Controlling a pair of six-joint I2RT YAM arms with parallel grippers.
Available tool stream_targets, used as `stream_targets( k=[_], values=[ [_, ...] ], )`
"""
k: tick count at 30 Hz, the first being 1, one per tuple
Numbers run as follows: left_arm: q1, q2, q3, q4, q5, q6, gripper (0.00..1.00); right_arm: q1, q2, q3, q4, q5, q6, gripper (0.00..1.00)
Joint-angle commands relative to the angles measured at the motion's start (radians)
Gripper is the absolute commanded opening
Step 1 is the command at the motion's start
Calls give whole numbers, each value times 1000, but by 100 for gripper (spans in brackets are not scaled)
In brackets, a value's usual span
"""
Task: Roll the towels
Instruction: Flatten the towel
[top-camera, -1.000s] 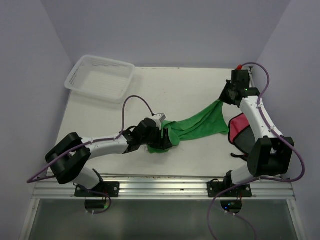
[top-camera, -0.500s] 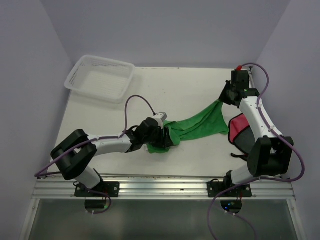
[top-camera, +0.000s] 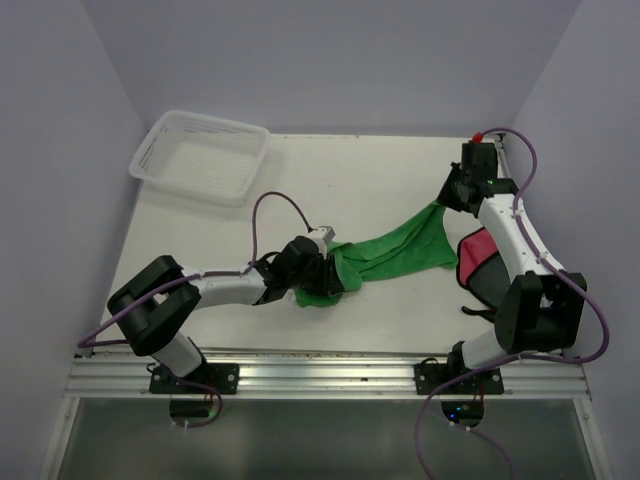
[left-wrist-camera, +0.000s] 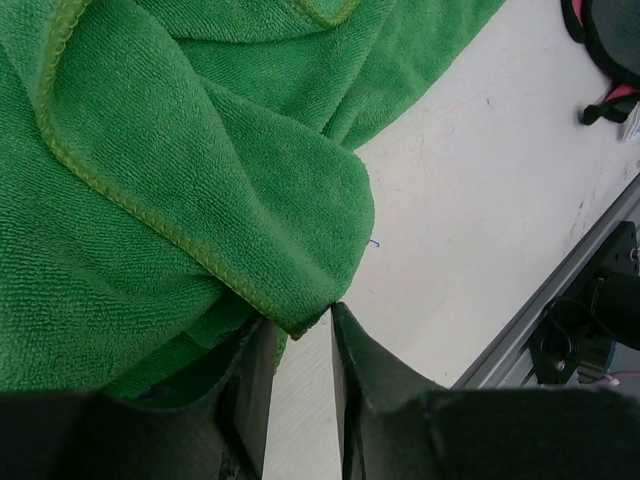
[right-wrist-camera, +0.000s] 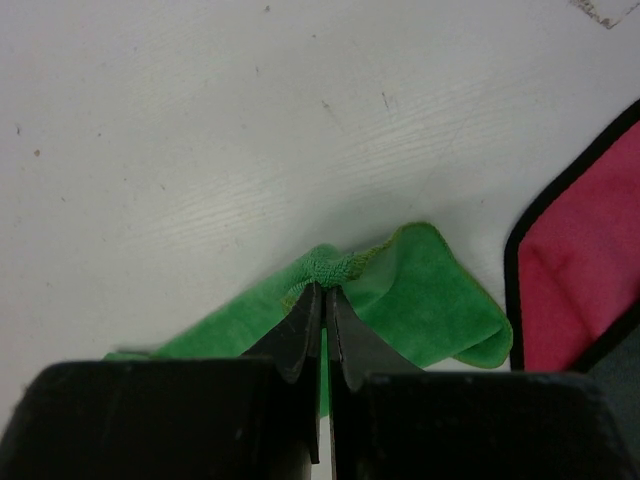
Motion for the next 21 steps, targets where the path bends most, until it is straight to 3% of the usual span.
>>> stream_targets(
  k=[1,5,7,14,21],
  values=[
    [-3,-20,31,56,-3,-9,31,-2,-9,-7,32,-15,0,0],
    [-3,-36,32,39,-11,-4,10,-2,-10,-5,27,-7,-3,0],
    [-3,-47,29,24,-17,-1,5,-2,-15,-5,24,-6,-3,0],
    [-3,-155,28,-99,-60,16,1,-2,-21,-3,9,2,-9,0],
    [-2,-310,109,-414,-309,103,0,-2,-47,38,-46,19,-20,0]
  ],
)
